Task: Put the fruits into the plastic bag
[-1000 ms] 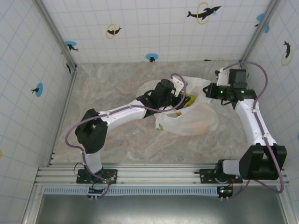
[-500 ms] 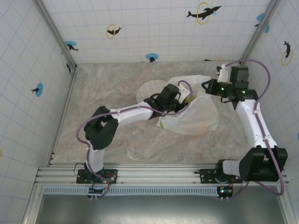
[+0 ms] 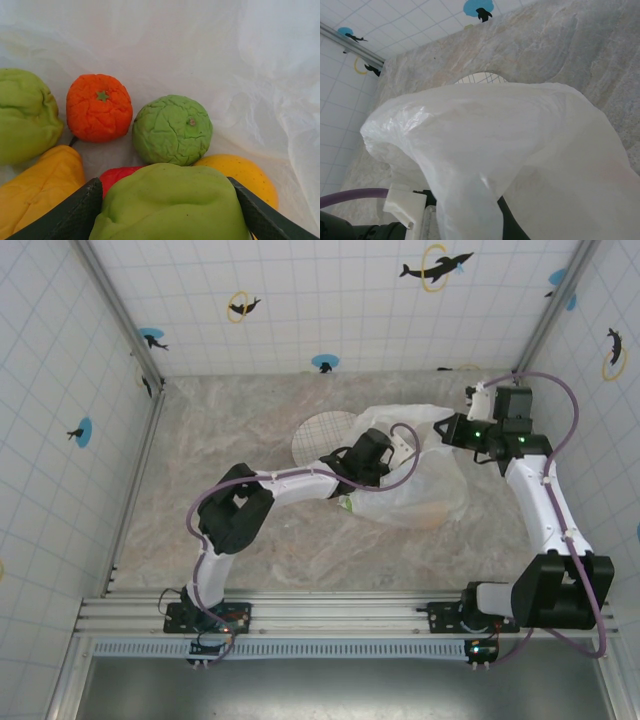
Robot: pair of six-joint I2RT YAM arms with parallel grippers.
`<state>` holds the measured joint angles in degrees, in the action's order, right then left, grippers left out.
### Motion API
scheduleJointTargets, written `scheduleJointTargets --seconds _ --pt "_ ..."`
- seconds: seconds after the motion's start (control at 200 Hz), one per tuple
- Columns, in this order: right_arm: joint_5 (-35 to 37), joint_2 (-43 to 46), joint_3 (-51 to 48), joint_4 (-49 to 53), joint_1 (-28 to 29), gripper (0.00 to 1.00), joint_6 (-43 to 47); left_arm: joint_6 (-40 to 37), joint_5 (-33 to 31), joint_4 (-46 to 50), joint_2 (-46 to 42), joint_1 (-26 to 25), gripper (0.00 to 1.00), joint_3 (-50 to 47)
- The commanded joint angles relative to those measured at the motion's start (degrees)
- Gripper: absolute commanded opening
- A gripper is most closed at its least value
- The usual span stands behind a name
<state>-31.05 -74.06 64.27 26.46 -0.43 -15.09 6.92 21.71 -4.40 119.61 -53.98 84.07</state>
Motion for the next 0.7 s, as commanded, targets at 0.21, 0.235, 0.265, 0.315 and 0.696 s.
scheduleJointTargets --seconds 0.21,0.235,0.265,0.315,0.696 --pt "0.3 0.3 -2.0 -0.4 -1.6 0.00 1.7 0.8 0.2 -1.6 -1.2 -0.1 0.75 1.1" --pt "0.3 0.3 -2.1 -0.4 -1.6 0.00 1.7 0.8 -0.1 -1.5 -1.4 0.0 0.76 1.1" --pt "0.3 0.2 -2.2 -0.5 -1.7 0.00 1.7 0.7 -0.3 -1.4 -1.6 0.0 0.77 1.1" --pt "0.3 0.2 -2.5 -0.6 -1.7 0.00 1.8 0.7 -0.8 -1.1 -2.1 0.1 0.79 1.0" --pt "0.2 0.0 -3.8 -1.1 -1.8 0.00 1.8 1.7 -1.1 -3.2 -7.5 1.1 0.90 -2.6"
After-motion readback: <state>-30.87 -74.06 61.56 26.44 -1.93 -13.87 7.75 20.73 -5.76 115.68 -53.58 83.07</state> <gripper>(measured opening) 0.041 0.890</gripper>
